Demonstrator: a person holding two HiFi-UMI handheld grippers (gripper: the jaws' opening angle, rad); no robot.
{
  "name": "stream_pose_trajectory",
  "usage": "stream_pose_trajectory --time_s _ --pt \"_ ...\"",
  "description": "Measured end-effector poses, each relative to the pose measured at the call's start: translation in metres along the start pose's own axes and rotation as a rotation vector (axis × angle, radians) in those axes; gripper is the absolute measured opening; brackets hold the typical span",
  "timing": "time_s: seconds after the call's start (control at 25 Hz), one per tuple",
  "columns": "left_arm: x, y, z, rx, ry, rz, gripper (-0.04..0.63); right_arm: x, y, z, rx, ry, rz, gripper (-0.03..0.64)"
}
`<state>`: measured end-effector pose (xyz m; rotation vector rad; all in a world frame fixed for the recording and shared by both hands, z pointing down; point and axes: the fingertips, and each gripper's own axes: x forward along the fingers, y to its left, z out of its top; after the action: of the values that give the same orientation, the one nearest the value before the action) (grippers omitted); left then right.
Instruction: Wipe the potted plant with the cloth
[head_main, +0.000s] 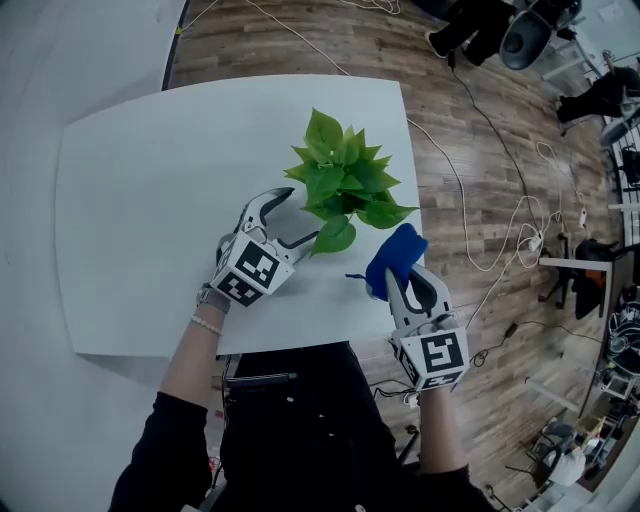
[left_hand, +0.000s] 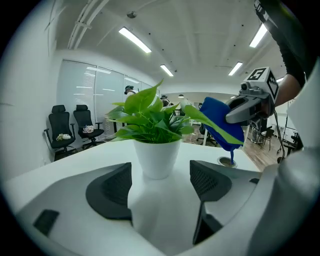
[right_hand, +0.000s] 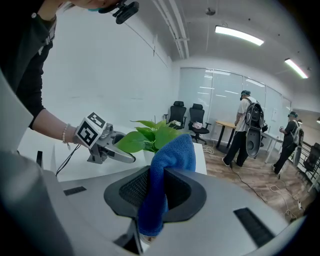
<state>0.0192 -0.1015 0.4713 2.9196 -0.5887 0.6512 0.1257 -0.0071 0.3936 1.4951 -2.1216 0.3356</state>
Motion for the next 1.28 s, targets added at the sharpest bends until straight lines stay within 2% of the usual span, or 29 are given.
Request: stream_pose_trajectory --time_s 0.4,0.8,1.04,1.28 --pt "0.037 -0.002 -0.003 -0.077 -0.024 0.006 0.357 0.026 -0.024 -0.016 -0.023 0.030 0.054 0.095" --pt "0.047 0.004 0.008 -0.076 -0.052 0.071 0.356 0.047 -0.065 -0.034 -0.072 0.049 0.101 0.095" --pt "0.046 0.006 0.010 -0.099 -0.058 0.118 0.330 0.063 -0.096 -0.027 -0.101 0.007 0.125 0.095" --pt "0.045 0.004 0.011 -0.107 -0.053 0.138 0.324 0.092 -0.109 -0.010 -0.202 -0.054 0.227 0.095"
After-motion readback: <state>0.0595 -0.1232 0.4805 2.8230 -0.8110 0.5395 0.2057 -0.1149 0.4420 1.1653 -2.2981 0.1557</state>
